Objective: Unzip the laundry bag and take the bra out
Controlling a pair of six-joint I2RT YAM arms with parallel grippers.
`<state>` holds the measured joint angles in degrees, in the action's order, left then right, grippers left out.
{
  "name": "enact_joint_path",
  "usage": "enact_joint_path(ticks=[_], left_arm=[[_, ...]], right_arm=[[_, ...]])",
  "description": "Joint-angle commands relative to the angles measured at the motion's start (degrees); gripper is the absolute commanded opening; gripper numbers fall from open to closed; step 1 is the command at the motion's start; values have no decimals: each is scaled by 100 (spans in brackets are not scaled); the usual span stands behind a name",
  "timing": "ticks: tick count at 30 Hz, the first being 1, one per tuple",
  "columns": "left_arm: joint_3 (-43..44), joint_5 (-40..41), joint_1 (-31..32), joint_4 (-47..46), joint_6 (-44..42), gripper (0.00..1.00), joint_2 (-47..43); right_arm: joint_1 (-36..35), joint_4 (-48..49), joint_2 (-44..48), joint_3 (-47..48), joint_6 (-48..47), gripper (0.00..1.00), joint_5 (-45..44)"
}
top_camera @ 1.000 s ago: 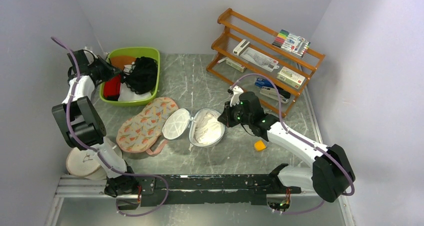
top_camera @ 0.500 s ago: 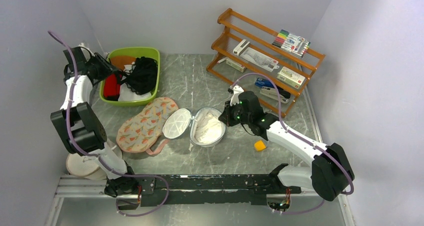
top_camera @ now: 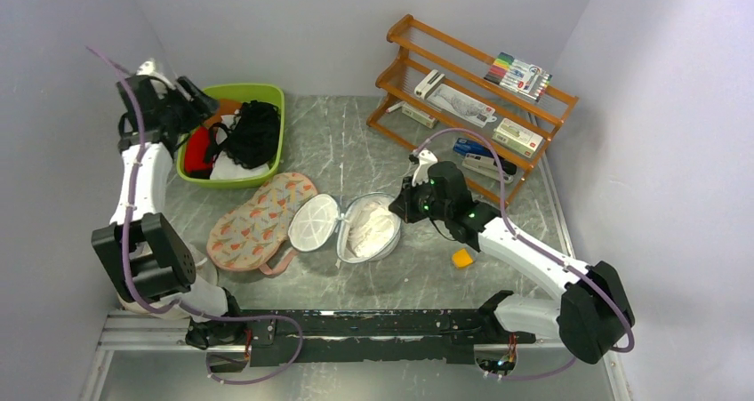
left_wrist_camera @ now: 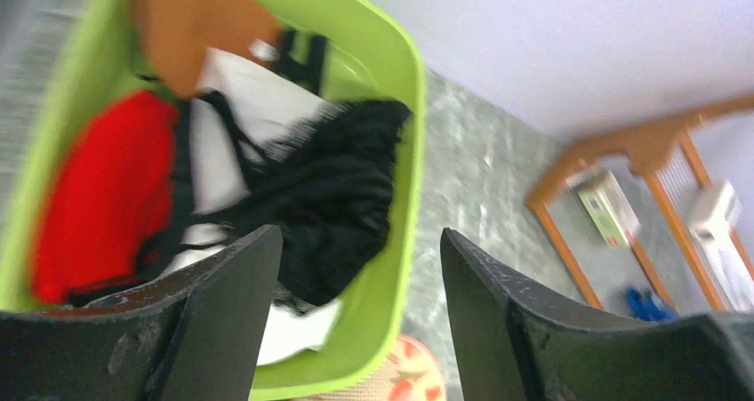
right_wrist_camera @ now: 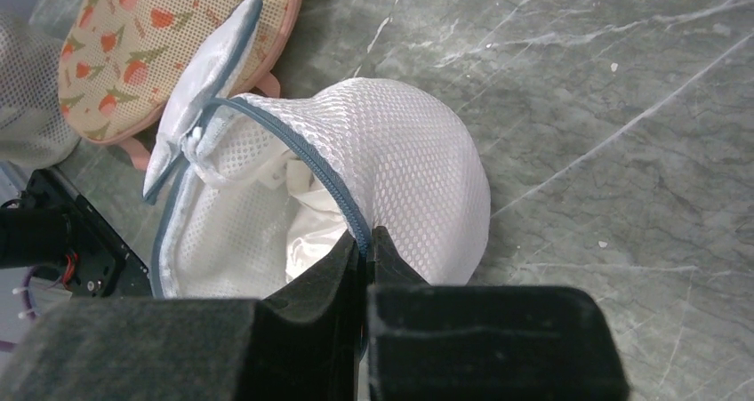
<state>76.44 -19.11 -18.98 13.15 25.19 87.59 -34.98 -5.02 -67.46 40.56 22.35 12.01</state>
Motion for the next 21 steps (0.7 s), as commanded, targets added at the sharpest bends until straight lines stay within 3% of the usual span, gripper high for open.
enact_joint_path(ticks=[1,6,10,17,21], left_arm=[[-129,-781,850,-389,150,80,-121],[36,-542,1856,-162,-325,85,-685],[-323,-164,2639,-163,-732,88,-1263],[-1976,-1118,3312,-271,-560,77,-2522],[-2688,-1451,3423,27,98,74,-3260]], right_arm=[[4,52,203,12,128,0,-215],[-4,212,512,-274,165,0,-329],[1,346,778,-578,207,0,-602],[9,315,685,-498,70,0,-564],[16,378,722,-525,39,0,-619]])
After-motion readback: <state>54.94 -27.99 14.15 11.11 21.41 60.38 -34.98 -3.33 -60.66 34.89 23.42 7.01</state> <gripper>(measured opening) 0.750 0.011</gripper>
